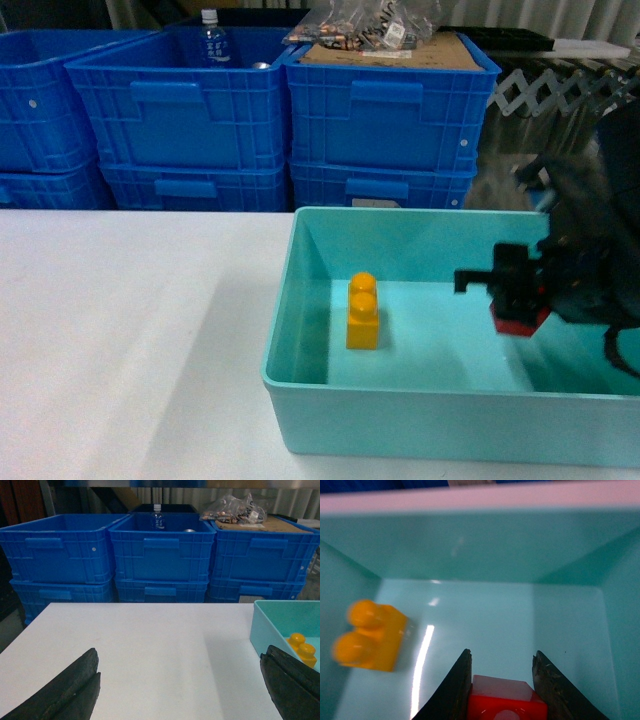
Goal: Pick red block from blue box to shelf
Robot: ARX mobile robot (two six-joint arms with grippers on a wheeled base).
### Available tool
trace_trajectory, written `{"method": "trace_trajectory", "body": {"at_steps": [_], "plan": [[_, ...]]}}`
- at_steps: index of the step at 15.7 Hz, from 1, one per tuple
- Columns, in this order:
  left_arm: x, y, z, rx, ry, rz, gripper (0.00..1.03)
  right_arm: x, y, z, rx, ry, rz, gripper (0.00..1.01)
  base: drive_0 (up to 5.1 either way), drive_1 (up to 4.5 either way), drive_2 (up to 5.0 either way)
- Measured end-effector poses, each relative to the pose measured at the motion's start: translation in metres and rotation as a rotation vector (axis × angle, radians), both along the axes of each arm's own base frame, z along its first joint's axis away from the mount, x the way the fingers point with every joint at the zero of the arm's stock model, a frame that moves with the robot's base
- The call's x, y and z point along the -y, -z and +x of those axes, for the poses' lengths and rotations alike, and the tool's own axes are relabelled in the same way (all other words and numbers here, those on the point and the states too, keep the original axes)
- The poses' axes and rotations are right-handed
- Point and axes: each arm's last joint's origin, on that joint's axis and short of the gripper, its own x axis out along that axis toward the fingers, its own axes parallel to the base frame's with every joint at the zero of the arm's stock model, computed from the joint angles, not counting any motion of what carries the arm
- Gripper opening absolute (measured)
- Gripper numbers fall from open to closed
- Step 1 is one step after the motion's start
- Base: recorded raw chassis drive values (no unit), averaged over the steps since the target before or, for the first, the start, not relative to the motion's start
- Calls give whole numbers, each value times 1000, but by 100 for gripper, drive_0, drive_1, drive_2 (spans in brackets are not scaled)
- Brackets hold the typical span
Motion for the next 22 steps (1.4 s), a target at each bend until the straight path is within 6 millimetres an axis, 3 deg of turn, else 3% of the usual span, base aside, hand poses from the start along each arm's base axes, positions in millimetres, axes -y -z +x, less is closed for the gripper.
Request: {"method": "trace_trajectory", "body": {"at_steps": [2,4,5,7,16,22], "plan": [[0,0,0,0,0,0,98,7,-53,-50,216,-14,51,29,0,0,0],[0,0,0,0,0,0,98,18,-70,-123,296,-7,63,29,0,0,0],[0,0,0,0,0,0,98,21,-70,-151,439,14,57,29,0,0,0],[0,0,0,0,0,0,98,41,-77,-167,676,122,-47,29,0,0,0],[0,0,0,1,0,0,98,80,-50,-211,661,100,-107,29,0,0,0],[0,0,0,1,0,0,98,82,-57,-228,701,112,-109,29,0,0,0]]}}
